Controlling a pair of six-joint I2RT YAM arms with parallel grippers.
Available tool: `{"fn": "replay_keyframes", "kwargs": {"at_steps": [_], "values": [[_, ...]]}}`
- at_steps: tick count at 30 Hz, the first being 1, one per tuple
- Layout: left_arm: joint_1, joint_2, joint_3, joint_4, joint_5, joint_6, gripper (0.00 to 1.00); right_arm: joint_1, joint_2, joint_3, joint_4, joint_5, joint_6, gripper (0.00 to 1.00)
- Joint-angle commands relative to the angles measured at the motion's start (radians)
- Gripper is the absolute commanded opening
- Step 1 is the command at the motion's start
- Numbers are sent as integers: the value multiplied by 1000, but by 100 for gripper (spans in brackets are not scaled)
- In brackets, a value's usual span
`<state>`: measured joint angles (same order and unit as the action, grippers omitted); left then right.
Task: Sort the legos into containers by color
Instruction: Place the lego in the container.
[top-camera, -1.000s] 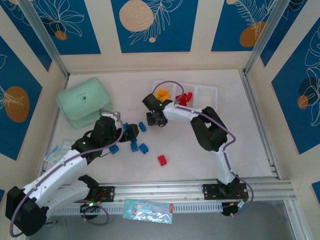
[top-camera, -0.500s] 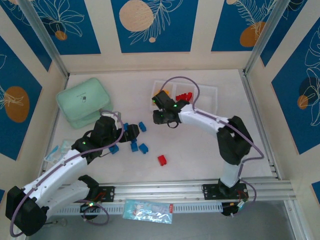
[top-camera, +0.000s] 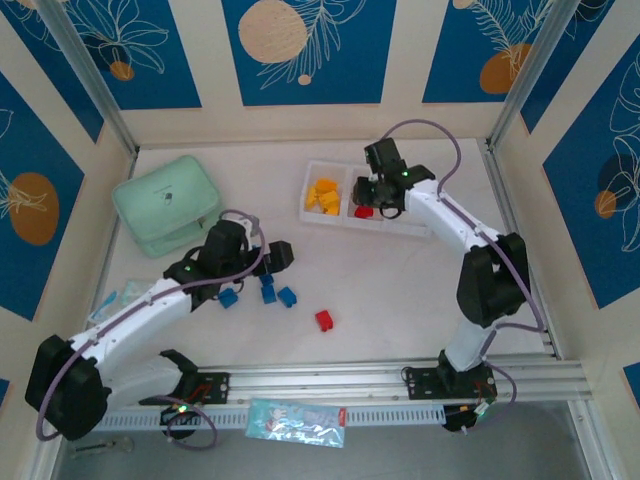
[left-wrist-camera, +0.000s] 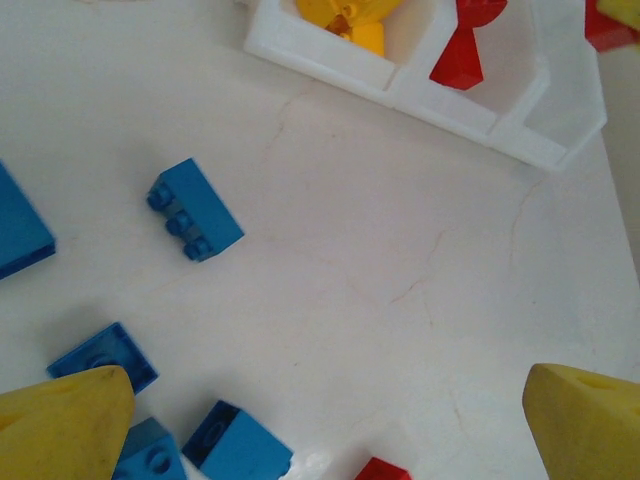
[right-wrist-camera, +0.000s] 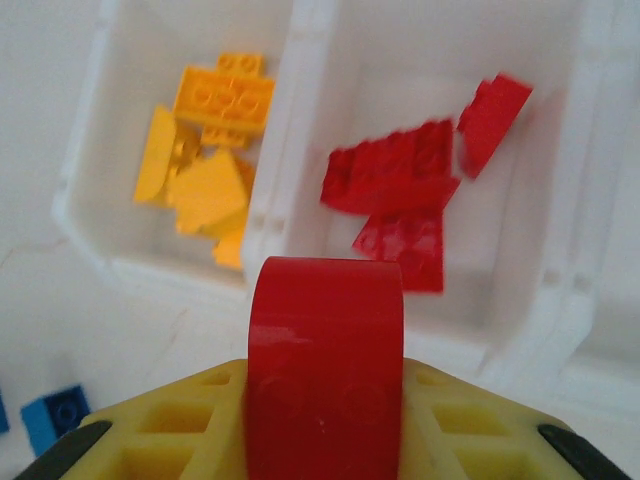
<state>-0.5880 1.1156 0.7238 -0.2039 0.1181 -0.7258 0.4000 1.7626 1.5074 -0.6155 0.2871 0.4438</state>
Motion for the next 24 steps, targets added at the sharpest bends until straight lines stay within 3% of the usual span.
{"fn": "replay_keyframes", "kwargs": {"at_steps": [1, 7, 14, 24], "values": [[-17, 40, 55, 64, 38, -4, 99, -27, 78, 83, -17, -21, -44, 33], [-32, 123, 102, 102, 46, -9, 99, -67, 239, 239, -42, -12, -72, 34], [-36, 183, 149, 118, 51, -8, 99, -79, 368, 388, -104, 12, -96, 46], [-38, 178, 175, 94, 46, -2, 99, -39, 206, 241, -58, -4, -82, 55]]}}
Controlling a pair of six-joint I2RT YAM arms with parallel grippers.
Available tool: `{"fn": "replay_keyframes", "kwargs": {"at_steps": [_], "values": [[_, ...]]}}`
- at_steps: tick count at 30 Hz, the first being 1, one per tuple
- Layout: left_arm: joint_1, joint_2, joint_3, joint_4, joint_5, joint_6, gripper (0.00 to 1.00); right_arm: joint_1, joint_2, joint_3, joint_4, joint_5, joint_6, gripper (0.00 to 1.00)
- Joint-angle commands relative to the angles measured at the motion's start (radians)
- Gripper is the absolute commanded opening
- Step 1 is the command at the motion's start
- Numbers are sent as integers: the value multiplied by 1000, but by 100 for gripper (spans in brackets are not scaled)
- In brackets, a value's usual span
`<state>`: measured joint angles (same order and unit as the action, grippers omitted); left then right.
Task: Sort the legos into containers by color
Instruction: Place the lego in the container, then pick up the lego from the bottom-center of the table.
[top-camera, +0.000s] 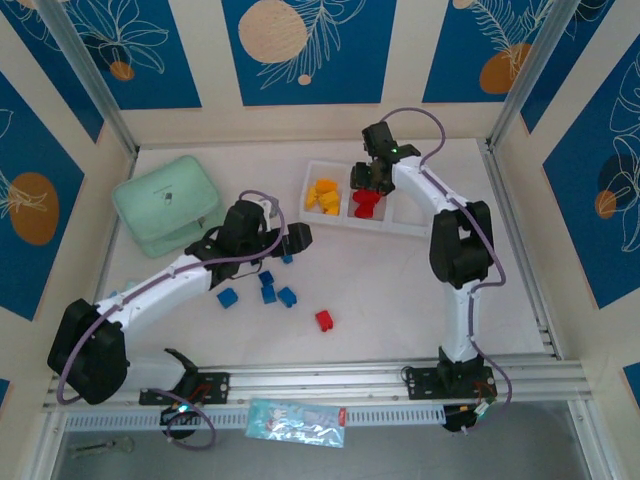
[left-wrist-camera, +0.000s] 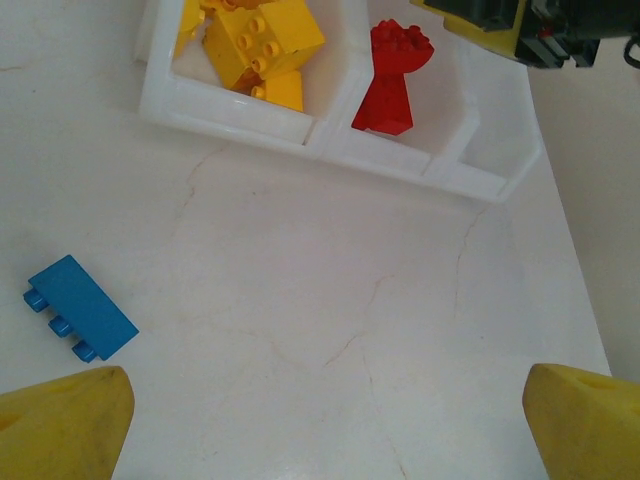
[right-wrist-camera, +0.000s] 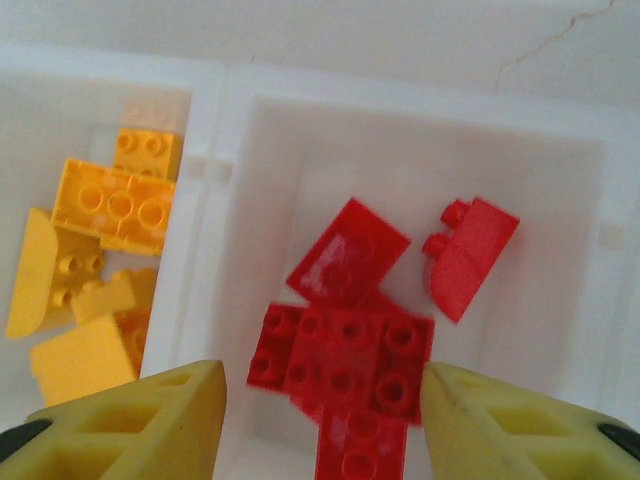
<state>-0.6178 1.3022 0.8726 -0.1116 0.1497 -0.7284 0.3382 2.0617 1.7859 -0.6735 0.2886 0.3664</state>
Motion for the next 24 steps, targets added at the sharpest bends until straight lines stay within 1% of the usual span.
{"fn": "replay_keyframes", "kwargs": {"at_steps": [1, 11, 15, 20, 24], "values": [[-8, -17, 21, 7, 16, -2, 99, 32, -117, -63, 5, -4, -2, 55], [-8, -108, -38, -26, -10, 14, 99, 114, -336, -314, 27, -13, 38, 59], [-7, -159, -69, -75, -26, 21, 99, 158, -407, -405, 21, -12, 50, 61], [-7, -233, -128, -120, -46, 29, 99, 221, -490, -521, 19, -6, 62, 64], [-6, -286, -156, -181, -53, 23, 99, 291, -534, -602, -5, -3, 94, 65]]}}
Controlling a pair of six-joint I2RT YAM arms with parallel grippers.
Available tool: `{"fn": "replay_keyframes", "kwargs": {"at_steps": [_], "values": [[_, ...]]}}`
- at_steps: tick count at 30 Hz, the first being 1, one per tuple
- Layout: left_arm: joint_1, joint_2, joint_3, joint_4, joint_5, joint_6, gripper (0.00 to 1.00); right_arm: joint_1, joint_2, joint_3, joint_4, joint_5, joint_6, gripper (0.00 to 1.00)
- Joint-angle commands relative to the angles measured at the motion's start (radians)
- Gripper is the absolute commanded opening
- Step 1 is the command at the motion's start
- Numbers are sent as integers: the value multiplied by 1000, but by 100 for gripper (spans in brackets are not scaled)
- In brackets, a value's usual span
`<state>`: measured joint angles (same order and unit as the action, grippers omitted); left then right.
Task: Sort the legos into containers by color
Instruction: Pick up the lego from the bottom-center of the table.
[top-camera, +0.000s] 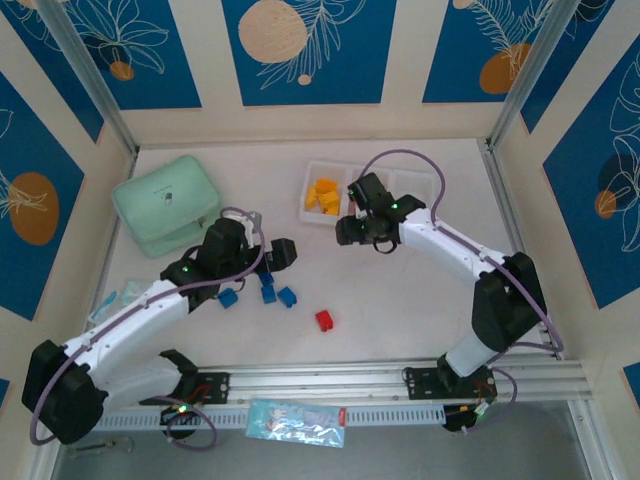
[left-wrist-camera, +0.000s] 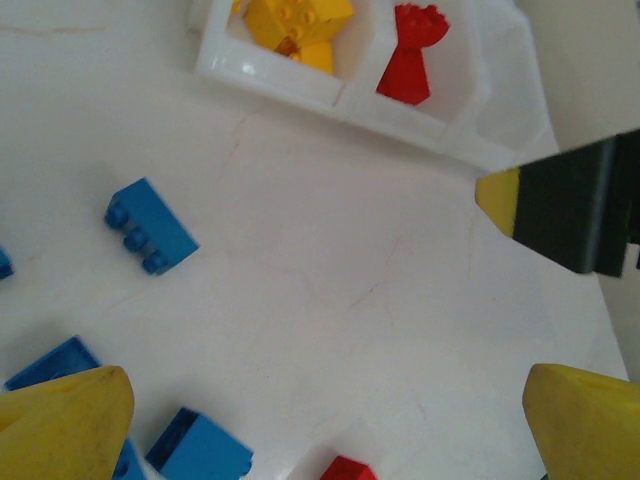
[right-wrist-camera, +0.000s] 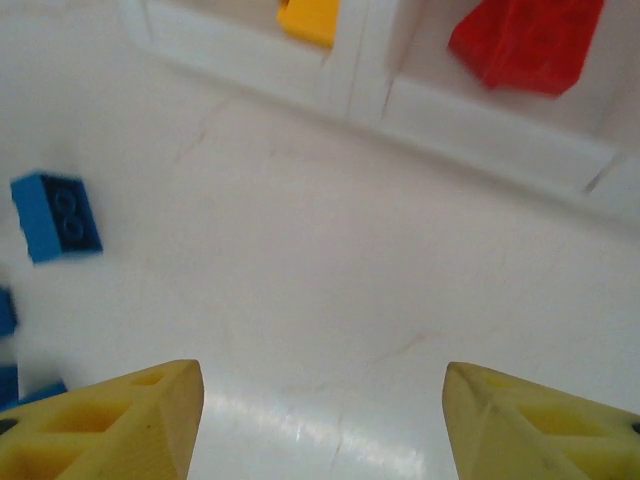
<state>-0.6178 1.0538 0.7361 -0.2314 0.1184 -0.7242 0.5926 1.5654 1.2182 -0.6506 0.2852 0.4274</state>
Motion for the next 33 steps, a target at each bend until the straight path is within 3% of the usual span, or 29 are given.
{"fn": "replay_keyframes", "kwargs": {"at_steps": [1, 19, 27, 33], "values": [[-7, -53, -29, -71, -22, 19, 99, 59, -45, -51, -36, 11, 42, 66], [-4, -286, -181, -249, -92, -45, 99, 454, -125, -264, -63, 16, 281, 76], [-3, -337, -210, -248, -121, -70, 99, 524, -32, -277, 19, 6, 315, 77], [-2, -327, -213, -225, -118, -73, 99, 544, 57, -249, 39, 24, 317, 71]]}}
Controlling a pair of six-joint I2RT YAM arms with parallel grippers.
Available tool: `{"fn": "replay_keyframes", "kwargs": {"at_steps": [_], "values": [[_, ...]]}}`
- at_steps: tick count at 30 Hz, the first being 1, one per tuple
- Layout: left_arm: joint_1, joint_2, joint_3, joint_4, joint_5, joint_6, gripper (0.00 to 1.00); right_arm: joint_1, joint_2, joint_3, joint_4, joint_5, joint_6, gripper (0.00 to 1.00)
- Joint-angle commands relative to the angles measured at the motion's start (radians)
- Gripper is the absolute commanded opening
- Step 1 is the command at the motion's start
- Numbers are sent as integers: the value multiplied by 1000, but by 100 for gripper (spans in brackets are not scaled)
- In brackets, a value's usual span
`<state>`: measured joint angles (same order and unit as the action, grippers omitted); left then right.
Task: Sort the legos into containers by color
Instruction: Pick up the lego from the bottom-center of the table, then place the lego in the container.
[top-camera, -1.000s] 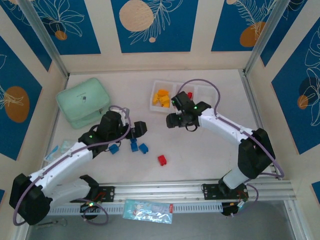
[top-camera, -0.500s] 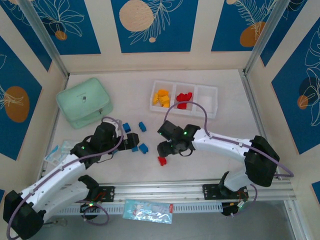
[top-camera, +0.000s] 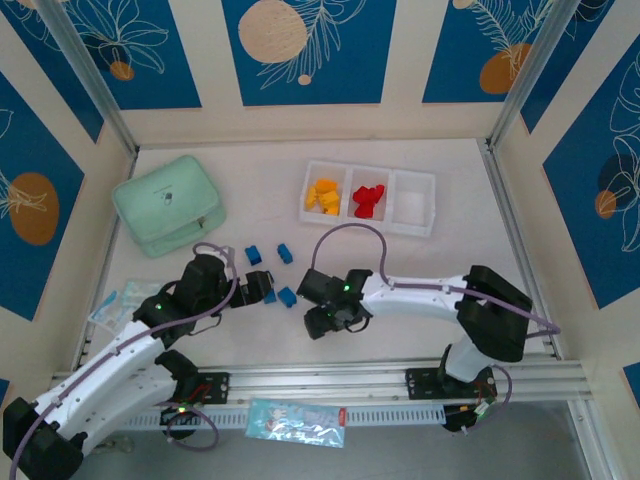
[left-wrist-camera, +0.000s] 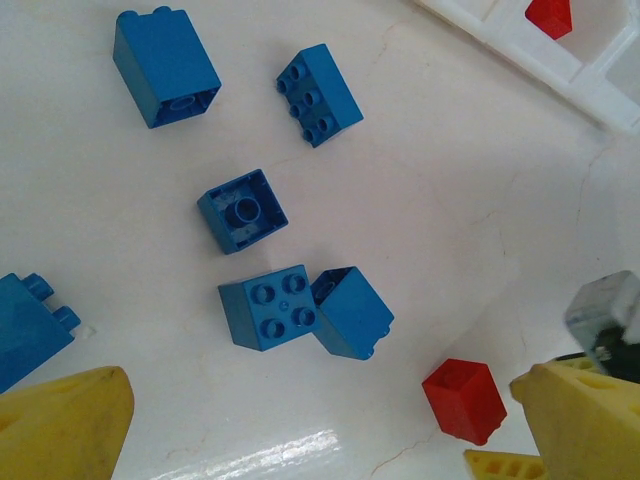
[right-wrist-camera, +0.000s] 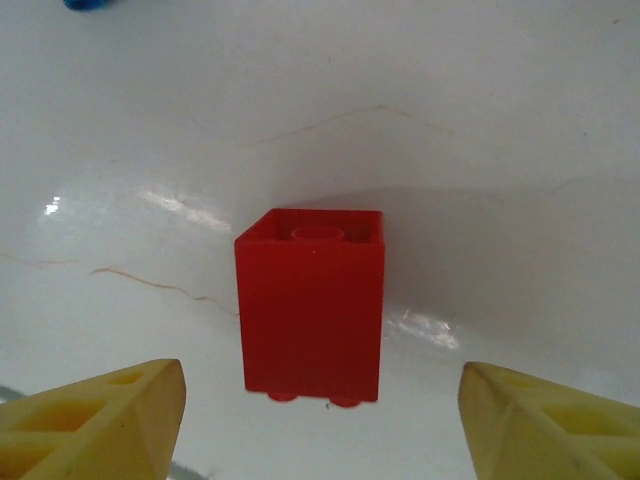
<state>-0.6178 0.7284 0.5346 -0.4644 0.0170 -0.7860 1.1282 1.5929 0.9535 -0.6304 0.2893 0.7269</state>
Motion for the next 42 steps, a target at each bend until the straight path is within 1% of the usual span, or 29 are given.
{"fn": "replay_keyframes", "kwargs": {"at_steps": [1, 5, 7, 10, 14, 17, 21, 24, 27, 31, 35, 37, 40, 42], "values": [[-2, 0, -10, 5, -18, -12, 99, 5, 42, 17, 22, 21, 16, 70], [-2, -7, -8, 6, -18, -22, 99, -2, 87, 43, 5, 35, 15, 61], [-2, -11, -15, 19, -15, -22, 99, -3, 92, 34, 27, 37, 7, 58], [-1, -6, -11, 12, -17, -20, 99, -14, 106, 37, 36, 16, 5, 51], [-2, -7, -5, 8, -17, -16, 99, -17, 100, 35, 49, 2, -5, 44], [-1, -7, 2, 7, -15, -12, 99, -20, 94, 38, 43, 10, -11, 36], [-1, -7, 19, 10, -11, -9, 99, -21, 82, 72, -4, 33, -17, 31], [-1, 5, 33, 22, -12, 9, 99, -42, 30, 70, 1, 14, -14, 28], [0, 29, 70, 15, -12, 22, 99, -85, -38, 74, -4, -4, -21, 26], [0, 62, 94, 51, -5, 38, 99, -170, -97, 76, -5, -20, -69, 26], [0, 98, 126, 75, -5, 49, 99, -272, -115, 113, -23, -24, -114, 26], [0, 121, 138, 95, -6, 58, 99, -324, -122, 128, -2, -7, -150, 26], [0, 164, 169, 126, 1, 74, 99, -425, -89, 189, -4, -4, -177, 26], [1, 200, 202, 132, 4, 88, 99, -484, -64, 237, -12, -33, -182, 26]]}}
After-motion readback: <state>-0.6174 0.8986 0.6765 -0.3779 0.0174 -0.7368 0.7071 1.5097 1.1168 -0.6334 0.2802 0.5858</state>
